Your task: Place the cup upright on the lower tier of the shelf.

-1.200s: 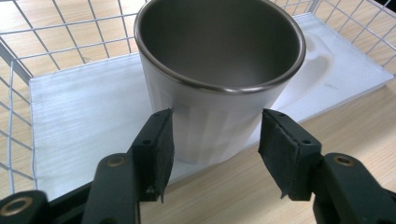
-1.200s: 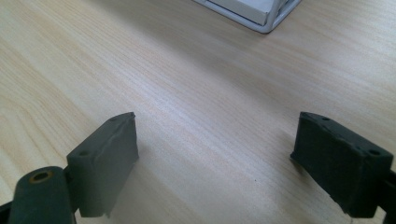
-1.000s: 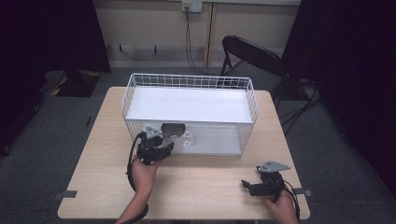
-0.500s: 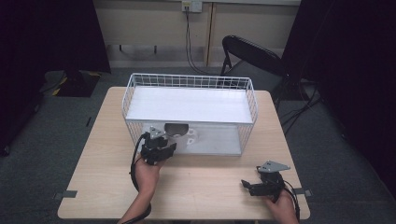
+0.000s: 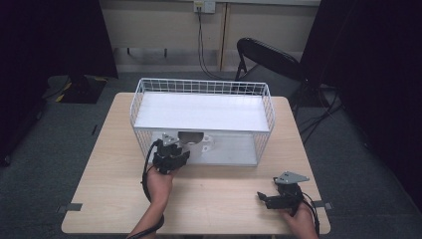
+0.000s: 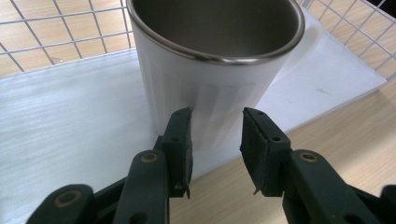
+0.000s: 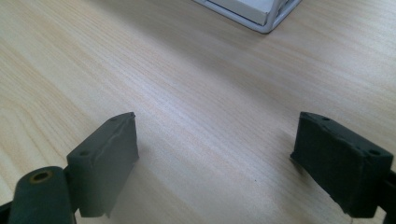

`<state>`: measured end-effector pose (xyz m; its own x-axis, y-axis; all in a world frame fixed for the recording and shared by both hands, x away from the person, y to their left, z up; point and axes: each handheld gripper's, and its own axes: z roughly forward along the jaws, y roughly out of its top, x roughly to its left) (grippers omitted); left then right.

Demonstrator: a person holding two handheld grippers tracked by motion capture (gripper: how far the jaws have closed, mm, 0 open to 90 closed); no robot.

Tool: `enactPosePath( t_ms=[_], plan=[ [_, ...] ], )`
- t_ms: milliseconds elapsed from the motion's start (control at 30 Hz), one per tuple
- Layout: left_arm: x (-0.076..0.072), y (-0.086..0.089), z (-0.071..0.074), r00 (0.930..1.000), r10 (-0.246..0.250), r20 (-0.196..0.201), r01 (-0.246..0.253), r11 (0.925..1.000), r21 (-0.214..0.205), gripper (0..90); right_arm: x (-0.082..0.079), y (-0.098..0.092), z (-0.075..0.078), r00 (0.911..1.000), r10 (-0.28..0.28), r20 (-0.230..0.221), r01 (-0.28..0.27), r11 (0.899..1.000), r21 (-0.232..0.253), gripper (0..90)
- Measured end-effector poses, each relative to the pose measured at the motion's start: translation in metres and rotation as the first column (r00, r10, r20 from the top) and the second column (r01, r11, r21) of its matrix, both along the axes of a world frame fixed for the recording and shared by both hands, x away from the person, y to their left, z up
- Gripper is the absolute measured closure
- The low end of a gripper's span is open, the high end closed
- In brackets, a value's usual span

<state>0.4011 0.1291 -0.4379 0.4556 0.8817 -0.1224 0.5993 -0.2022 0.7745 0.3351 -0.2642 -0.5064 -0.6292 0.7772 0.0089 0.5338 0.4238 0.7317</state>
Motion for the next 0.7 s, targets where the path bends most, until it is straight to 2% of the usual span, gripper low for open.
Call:
enactPosePath(
  t_ms=[367,433,700],
  plan=[
    [0.0038,-0.0065,0.0001,0.9999,-0.015,0.002,0.015,0.9999,0.004,63.5,0.0,0.0,-0.0001,1.0,0.0,0.0,0.0,1.0,0.001,12.9],
    [0.0038,-0.0076,-0.0003,0.9999,-0.01,0.004,0.011,0.9999,-0.011,63.5,0.0001,0.0,-0.0001,1.0,0.0,0.0,0.0,1.0,0.001,12.9],
    [0.0043,-0.0085,-0.0015,0.9999,-0.005,0.015,0.005,0.9999,-0.01,64.0,0.0001,0.0,-0.0001,1.0,0.001,0.0,-0.001,1.0,0.001,12.9]
  ],
)
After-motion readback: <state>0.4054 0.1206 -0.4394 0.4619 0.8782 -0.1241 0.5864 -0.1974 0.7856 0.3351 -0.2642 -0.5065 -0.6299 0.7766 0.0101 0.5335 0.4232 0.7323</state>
